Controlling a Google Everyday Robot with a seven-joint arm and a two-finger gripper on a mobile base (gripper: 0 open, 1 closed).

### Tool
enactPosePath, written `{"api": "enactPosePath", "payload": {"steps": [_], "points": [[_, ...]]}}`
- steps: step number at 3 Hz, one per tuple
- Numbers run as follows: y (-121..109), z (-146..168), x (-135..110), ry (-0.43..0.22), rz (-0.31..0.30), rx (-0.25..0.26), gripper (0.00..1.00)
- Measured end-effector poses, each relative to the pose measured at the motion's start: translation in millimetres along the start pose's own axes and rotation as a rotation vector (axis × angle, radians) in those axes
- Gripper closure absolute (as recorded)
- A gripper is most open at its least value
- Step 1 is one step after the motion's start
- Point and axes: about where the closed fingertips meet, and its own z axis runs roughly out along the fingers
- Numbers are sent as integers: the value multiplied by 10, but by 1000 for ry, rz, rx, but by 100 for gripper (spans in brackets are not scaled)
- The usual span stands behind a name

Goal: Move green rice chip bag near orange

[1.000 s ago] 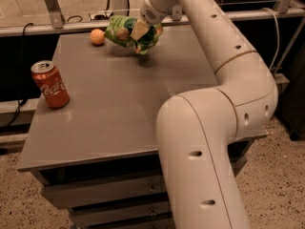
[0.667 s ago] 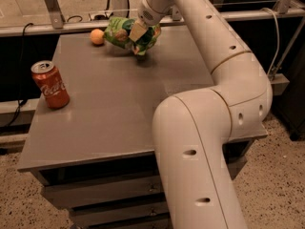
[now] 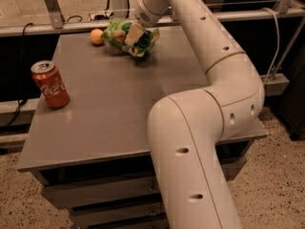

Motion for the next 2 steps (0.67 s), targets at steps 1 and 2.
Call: {"api": "enactPosePath", "payload": {"steps": [1, 2], "points": [[4, 10, -13, 3, -2, -2, 0], [-10, -12, -23, 1, -3, 2, 0]]}}
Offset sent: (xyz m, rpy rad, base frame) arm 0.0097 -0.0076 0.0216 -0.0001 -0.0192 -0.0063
